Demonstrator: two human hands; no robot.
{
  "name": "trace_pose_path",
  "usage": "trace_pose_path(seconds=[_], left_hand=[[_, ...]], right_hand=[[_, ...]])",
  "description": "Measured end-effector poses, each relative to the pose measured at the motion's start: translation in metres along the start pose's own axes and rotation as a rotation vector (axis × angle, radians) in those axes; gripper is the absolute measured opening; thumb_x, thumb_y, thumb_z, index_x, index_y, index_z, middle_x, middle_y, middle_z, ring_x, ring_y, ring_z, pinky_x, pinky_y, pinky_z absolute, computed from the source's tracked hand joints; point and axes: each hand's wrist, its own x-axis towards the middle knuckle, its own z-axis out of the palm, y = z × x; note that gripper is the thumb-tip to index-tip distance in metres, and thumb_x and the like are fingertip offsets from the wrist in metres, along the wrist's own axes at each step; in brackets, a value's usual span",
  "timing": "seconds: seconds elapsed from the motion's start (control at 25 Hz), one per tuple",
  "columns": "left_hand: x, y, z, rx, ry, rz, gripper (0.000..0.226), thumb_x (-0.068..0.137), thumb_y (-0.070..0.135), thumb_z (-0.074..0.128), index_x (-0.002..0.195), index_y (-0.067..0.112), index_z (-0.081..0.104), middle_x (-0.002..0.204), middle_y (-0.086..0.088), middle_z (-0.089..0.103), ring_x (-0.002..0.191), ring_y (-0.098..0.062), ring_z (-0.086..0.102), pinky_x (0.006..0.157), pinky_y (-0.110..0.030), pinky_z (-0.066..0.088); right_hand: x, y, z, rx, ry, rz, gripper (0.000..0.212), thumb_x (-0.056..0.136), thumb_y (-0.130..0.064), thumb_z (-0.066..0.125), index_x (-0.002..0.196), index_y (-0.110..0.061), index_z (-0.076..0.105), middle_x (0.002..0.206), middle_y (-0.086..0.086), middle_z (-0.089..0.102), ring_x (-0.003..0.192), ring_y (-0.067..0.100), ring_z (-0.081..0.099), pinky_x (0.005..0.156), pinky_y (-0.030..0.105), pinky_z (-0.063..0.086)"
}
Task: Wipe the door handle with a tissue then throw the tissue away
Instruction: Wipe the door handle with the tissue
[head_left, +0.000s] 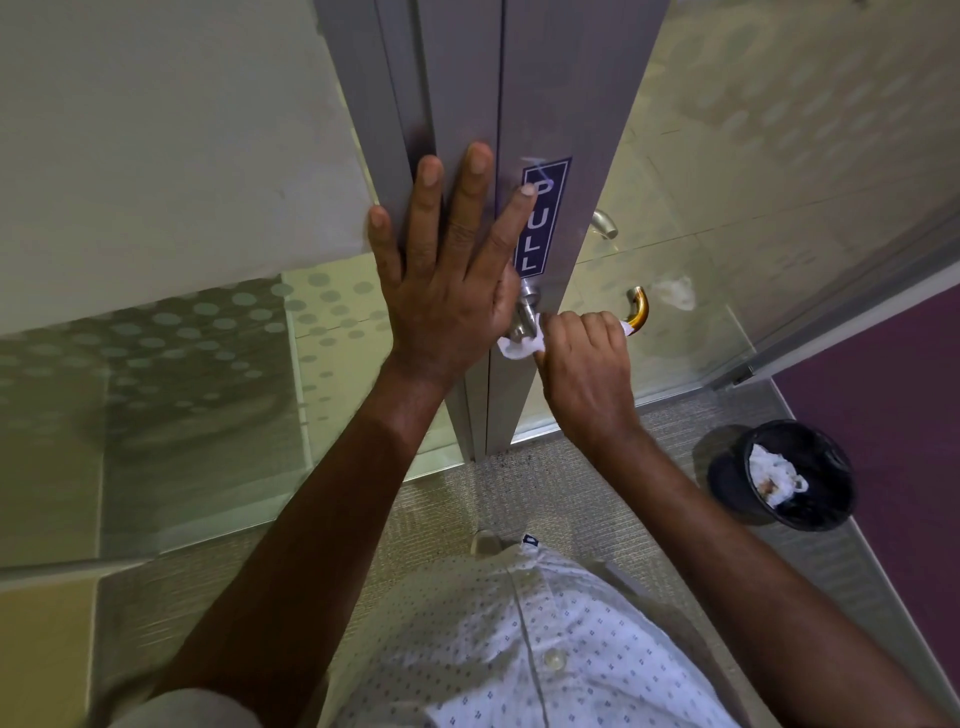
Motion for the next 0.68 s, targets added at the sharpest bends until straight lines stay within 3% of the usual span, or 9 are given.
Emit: trace_pose_path(seconds=[0.12, 0.24, 0.36, 0.52, 0.6, 0.68], left_hand=[[-0.001, 0.000, 0.000, 0.002, -0.002, 0.006, 0.045, 0.107, 0.037, 0.051, 0.151, 0.032, 0.054, 0.174, 0.003, -0.018, 0.162, -0.022, -0.018, 0.129, -0.051, -0.017], [-0.001, 0.000, 0.000, 0.005, -0.003, 0.008, 0.045, 0.106, 0.037, 0.052, 0.151, 0.032, 0.053, 0.174, 0.003, -0.018, 0.162, -0.022, -0.018, 0.129, -0.051, -0.016], [-0.001, 0.000, 0.000, 0.010, -0.006, 0.008, 0.045, 0.107, 0.037, 0.051, 0.151, 0.031, 0.053, 0.174, 0.003, -0.020, 0.162, -0.022, -0.019, 0.129, -0.051, -0.017], [0.001, 0.001, -0.002, -0.002, -0.010, 0.003, 0.045, 0.106, 0.036, 0.052, 0.151, 0.031, 0.054, 0.173, 0.004, -0.020, 0.161, -0.021, -0.020, 0.129, -0.050, -0.017], [0.001, 0.001, -0.003, 0.001, -0.015, 0.002, 0.045, 0.106, 0.035, 0.051, 0.150, 0.031, 0.056, 0.173, 0.004, -0.021, 0.161, -0.021, -0.021, 0.129, -0.050, -0.017], [0.001, 0.001, -0.004, 0.006, -0.020, 0.002, 0.046, 0.106, 0.035, 0.052, 0.152, 0.031, 0.052, 0.173, 0.004, -0.022, 0.161, -0.021, -0.021, 0.129, -0.050, -0.017]], right_hand=[[-0.007, 0.012, 0.003, -0.088, 0.062, -0.106, 0.029, 0.098, -0.007, 0.048, 0.125, -0.003, 0.060, 0.105, 0.016, 0.065, 0.096, 0.036, 0.060, 0.099, 0.049, 0.046], [0.001, 0.003, -0.004, -0.124, -0.010, -0.051, 0.023, 0.098, -0.006, 0.037, 0.112, -0.007, 0.055, 0.095, 0.014, 0.061, 0.087, 0.032, 0.056, 0.090, 0.047, 0.047], [0.012, 0.003, -0.012, -0.127, -0.148, -0.079, 0.009, 0.096, -0.016, 0.053, 0.102, -0.010, 0.055, 0.087, 0.012, 0.066, 0.078, 0.030, 0.059, 0.077, 0.044, 0.048], [0.028, 0.006, -0.024, -0.136, -0.200, -0.122, 0.023, 0.088, -0.033, 0.077, 0.088, -0.013, 0.065, 0.064, 0.007, 0.068, 0.051, 0.026, 0.058, 0.059, 0.032, 0.037], [0.034, 0.004, -0.025, -0.143, -0.194, -0.129, 0.024, 0.089, -0.039, 0.077, 0.084, -0.016, 0.069, 0.053, 0.004, 0.060, 0.041, 0.022, 0.045, 0.056, 0.028, 0.031], [0.034, 0.005, -0.021, -0.154, -0.209, -0.106, 0.034, 0.096, -0.048, 0.064, 0.083, -0.016, 0.067, 0.052, 0.002, 0.052, 0.043, 0.020, 0.040, 0.057, 0.030, 0.031]])
